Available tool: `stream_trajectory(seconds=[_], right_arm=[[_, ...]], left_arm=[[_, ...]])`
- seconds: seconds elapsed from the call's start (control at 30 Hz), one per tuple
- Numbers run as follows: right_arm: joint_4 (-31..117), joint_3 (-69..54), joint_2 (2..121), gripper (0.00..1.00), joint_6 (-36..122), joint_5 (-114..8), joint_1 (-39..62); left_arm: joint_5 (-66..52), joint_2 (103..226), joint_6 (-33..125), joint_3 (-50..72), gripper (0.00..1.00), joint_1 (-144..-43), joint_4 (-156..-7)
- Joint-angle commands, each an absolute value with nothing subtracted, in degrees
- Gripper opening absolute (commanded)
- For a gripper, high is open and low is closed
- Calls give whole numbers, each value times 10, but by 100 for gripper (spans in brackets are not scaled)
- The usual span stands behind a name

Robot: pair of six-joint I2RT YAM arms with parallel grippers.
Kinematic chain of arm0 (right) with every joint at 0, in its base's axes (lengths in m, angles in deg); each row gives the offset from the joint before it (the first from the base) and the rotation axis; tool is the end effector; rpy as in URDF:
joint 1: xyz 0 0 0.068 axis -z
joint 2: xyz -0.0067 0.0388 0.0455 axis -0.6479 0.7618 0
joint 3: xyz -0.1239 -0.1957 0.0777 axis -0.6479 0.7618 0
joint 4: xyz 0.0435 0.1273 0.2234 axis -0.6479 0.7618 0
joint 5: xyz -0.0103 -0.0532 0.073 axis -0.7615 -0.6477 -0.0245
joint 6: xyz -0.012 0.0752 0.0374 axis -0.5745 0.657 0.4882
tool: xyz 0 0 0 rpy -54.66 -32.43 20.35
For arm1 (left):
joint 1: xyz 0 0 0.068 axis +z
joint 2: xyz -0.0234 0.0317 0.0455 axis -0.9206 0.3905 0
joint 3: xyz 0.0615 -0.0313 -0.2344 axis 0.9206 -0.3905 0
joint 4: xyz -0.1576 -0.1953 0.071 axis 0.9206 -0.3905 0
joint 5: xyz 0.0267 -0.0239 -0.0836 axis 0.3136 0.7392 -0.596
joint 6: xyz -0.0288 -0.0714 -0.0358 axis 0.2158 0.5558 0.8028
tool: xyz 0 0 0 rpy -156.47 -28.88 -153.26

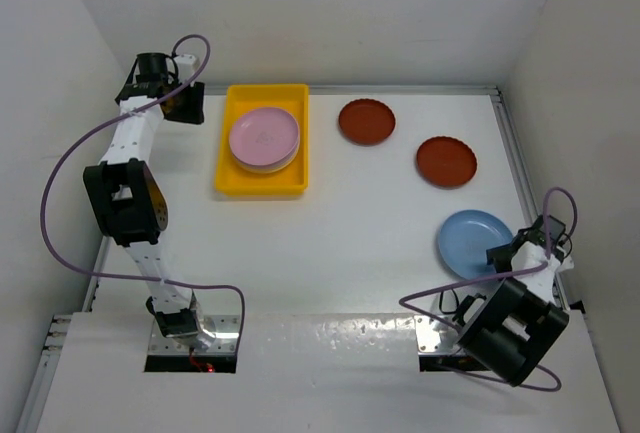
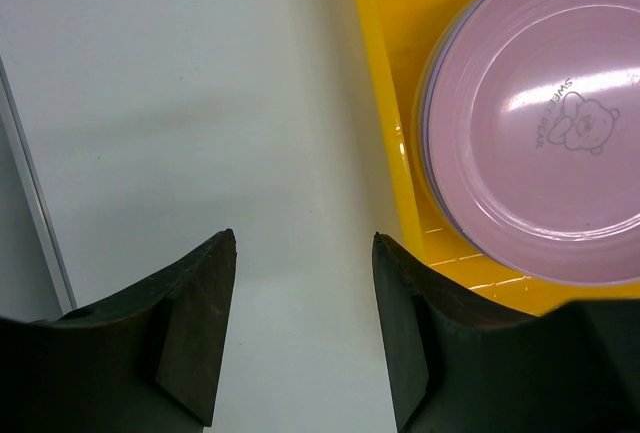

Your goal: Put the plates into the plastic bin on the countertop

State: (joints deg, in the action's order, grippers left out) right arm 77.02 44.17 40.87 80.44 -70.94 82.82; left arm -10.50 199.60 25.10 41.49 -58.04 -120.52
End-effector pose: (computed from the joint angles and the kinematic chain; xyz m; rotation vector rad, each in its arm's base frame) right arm 0.1277 -0.1346 0.0820 1.9453 2.0033 -0.2415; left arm 0.4540 0.0566 0.2524 0.1058 2.3388 -0.0798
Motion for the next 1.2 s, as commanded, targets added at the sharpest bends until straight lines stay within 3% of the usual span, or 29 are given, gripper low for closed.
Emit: stream_trajectory(seconds=[0.0, 0.13, 0.17, 0.23, 0.27, 0.33, 0.43, 0.53, 0.57, 0.7, 0.73, 0.8, 0.83, 0.9, 0.93, 1.17], right_arm=[[681, 459, 419, 65, 798, -638, 831], [670, 479, 412, 46, 793, -642, 832], [672, 481, 407, 31, 789, -649, 831], [681, 482, 396, 14, 788, -663, 831], [690, 473, 379, 0, 790, -687, 831], [710, 465, 353, 0, 803, -709, 832], [710, 440, 294, 0, 822, -744, 831], [686, 389, 252, 0, 832, -726, 818], [677, 377, 250, 0, 835, -716, 811], [673, 296, 284, 0, 839, -694, 755], [661, 273, 303, 0, 833, -702, 678], [648, 231, 342, 0, 801, -721, 617], [632, 219, 390, 0, 792, -718, 494], [637, 149, 436, 0, 753, -714, 437], [666, 124, 514, 0, 724, -712, 355], [731, -100, 731, 0, 686, -611, 224]], left_arm=[[-115, 1987, 257, 436, 59, -582, -1197], [-115, 1982, 257, 441, 59, -582, -1203], [-115, 1982, 257, 441, 59, -587, -1209], [-135, 1976, 257, 447, 59, -588, -1217], [-164, 1976, 252, 460, 59, -588, -1226], [-207, 1976, 246, 472, 61, -593, -1238], [-304, 1976, 213, 498, 77, -606, -1268], [-366, 1982, 171, 527, 77, -640, -1316], [-379, 1982, 165, 534, 82, -651, -1336], [-428, 2001, 152, 552, 84, -700, -1349], [-434, 2010, 158, 552, 84, -719, -1349], [-446, 2018, 173, 568, 84, -739, -1349], [-446, 2024, 190, 568, 84, -748, -1349], [-453, 2030, 204, 577, 84, -772, -1335], [-453, 2035, 217, 582, 84, -786, -1335], [-284, 2035, 274, 568, 80, -805, -1299]])
